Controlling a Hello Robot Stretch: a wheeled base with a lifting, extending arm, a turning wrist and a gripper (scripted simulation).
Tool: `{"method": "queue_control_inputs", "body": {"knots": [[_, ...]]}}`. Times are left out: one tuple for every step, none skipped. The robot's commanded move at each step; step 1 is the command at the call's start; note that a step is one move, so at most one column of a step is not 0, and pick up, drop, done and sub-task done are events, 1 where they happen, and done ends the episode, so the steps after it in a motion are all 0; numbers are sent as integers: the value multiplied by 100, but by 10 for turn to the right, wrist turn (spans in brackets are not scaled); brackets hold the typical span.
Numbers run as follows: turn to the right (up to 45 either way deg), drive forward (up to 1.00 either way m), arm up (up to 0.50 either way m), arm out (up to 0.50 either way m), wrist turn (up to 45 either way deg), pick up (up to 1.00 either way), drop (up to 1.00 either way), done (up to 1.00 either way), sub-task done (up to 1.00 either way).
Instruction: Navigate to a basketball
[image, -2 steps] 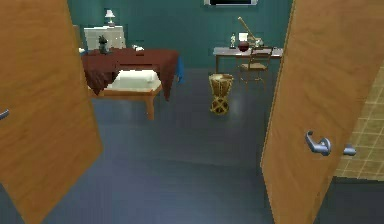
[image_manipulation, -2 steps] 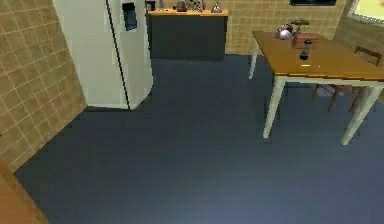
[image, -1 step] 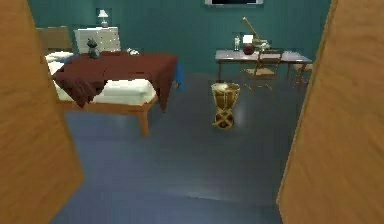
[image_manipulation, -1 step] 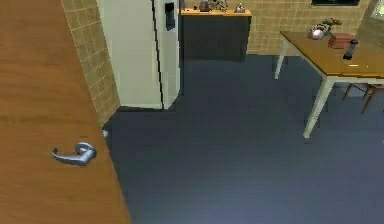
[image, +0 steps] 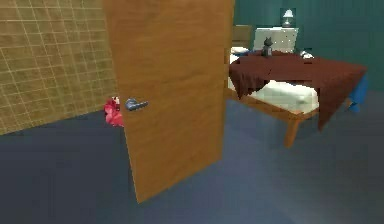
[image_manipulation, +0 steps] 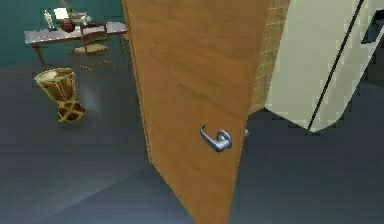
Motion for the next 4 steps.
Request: {"method": "queue_control_inputs", "body": {"knots": [[-390,0,0,0,0,0,0,0,0],[0,25,0,0,0,0,0,0,0],[450,0,0,0,0,0,0,0,0],[450,0,0,0,0,0,0,0,0]]}}
